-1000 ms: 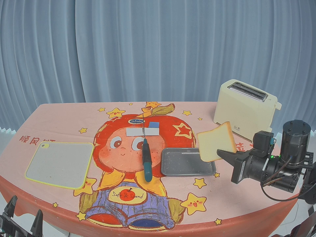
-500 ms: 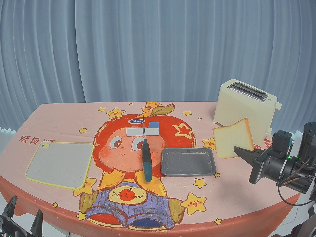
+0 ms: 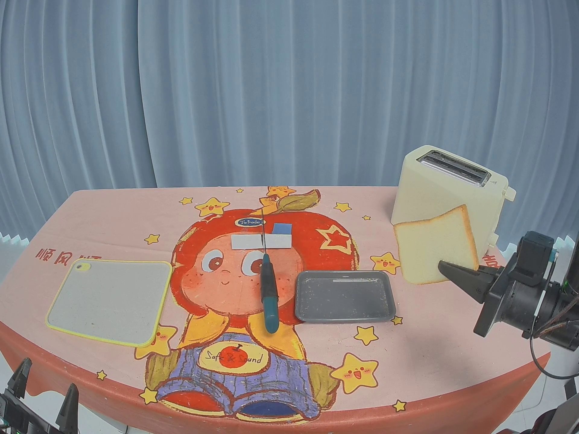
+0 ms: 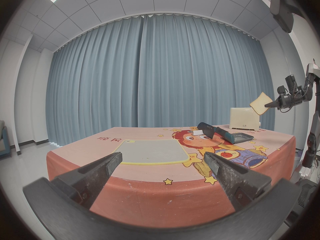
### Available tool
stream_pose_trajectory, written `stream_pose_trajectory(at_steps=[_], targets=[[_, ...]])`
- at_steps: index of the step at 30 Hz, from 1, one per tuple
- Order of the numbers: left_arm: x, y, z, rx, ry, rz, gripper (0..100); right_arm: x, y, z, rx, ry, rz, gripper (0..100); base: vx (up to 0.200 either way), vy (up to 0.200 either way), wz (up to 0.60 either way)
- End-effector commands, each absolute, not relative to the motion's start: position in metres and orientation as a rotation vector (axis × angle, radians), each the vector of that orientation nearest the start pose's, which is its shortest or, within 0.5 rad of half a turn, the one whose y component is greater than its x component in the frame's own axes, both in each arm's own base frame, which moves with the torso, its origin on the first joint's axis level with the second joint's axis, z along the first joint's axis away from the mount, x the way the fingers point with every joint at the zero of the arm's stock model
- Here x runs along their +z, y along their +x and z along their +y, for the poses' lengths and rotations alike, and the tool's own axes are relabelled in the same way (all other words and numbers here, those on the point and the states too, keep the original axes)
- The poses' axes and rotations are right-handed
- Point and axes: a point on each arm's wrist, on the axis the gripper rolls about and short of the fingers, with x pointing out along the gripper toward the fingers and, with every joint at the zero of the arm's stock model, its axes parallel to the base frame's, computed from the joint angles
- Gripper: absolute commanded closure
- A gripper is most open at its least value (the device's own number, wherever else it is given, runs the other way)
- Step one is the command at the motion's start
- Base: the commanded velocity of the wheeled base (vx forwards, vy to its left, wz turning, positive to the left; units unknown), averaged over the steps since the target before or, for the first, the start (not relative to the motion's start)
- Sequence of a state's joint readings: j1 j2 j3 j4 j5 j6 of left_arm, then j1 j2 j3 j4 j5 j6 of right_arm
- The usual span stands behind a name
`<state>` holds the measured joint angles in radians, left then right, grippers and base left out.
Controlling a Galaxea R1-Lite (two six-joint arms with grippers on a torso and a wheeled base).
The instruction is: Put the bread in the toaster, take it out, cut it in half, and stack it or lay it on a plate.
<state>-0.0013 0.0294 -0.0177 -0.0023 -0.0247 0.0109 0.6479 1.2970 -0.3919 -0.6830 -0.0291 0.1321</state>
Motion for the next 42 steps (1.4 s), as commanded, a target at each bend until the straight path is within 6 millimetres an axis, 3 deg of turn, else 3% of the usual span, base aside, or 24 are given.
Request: stream_pose_trajectory(at_steps=[1,22,35,42], targets=[[0.076,-0.020,-0.001,-0.026,0.010,0.027,0,0.180,0.147,0.105,0.589,0.060,0.229,100,0.000,0.000,0.00],[0.076,-0.021,-0.001,-0.026,0.010,0.026,0,0.210,0.143,0.068,0.560,0.040,0.058,100,0.000,0.000,0.00],[0.076,-0.021,-0.001,-0.026,0.010,0.026,0,0.231,0.157,0.046,0.510,0.034,-0.014,100,0.000,0.000,0.00],[0.076,-0.021,-0.001,-0.026,0.010,0.026,0,0.247,0.185,0.020,0.453,0.024,-0.050,100,0.000,0.000,0.00]])
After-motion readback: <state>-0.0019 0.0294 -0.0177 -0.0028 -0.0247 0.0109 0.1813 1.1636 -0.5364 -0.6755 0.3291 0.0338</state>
